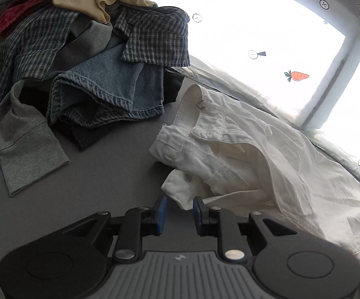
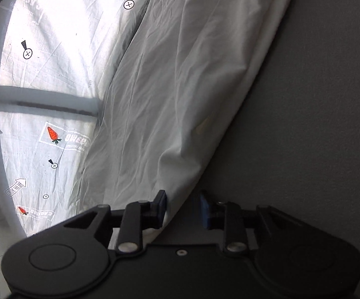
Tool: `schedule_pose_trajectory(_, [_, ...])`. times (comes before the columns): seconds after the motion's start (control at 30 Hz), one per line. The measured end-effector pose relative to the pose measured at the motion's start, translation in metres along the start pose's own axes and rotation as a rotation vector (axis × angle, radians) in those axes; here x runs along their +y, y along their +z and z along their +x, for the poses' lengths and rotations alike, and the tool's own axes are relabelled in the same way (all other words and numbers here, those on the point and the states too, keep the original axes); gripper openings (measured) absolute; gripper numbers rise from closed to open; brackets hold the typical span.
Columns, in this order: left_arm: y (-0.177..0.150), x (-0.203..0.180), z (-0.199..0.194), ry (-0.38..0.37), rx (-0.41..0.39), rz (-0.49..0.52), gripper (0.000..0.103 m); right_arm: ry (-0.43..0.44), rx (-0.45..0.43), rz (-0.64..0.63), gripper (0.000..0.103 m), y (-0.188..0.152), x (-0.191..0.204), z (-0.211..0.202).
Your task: Fold clothes
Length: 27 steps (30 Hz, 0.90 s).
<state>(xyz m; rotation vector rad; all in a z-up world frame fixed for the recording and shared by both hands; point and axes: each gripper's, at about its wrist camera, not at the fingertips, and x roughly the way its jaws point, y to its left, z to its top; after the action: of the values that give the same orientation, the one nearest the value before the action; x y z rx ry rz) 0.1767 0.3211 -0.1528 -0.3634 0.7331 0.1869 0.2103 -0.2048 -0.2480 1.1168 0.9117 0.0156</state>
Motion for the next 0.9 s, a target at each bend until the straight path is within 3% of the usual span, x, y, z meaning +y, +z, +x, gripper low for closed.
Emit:
schedule_pose_trajectory(0.07, [0.002,-0.028,0.000,-0.061,0.000,0.052,0.031,-0.027,-0.030,-0.052,0.038,0.001,0.002,-0.011])
schedule_pose_trajectory(0.2, [-0.017,-0.108,0.003,-0.188,0.022,0.241,0.043,-0.108,-0.150,-0.150,0.038,0.005,-0.003,-0.042])
schedule_pose_trajectory(0.3, [-0.041,-0.158,0.011,-0.220,0.050,0.367,0.048,-0.171,-0.233,-0.213,0.036,0.014,-0.017,-0.071])
schedule_pose_trajectory(0.43, [-0.072,-0.210,0.035,-0.199,0.116,0.412,0.049,-0.226,-0.317,-0.281,0.021,0.034,-0.041,-0.115])
schedule_pose_trajectory(0.5, [-0.087,-0.227,0.048,-0.164,0.136,0.413,0.056,-0.235,-0.338,-0.280,0.011,0.048,-0.056,-0.136])
schedule_pose_trajectory(0.6, [-0.100,-0.238,0.059,-0.054,0.137,0.384,0.056,-0.261,-0.352,-0.243,0.010,0.081,-0.084,-0.164])
schedule_pose_trajectory(0.73, [-0.104,-0.240,0.057,0.001,0.126,0.292,0.057,-0.276,-0.365,-0.199,0.011,0.130,-0.109,-0.173])
schedule_pose_trajectory(0.9, [-0.105,-0.242,0.057,0.035,0.119,0.256,0.058,-0.265,-0.385,-0.148,0.017,0.204,-0.132,-0.157])
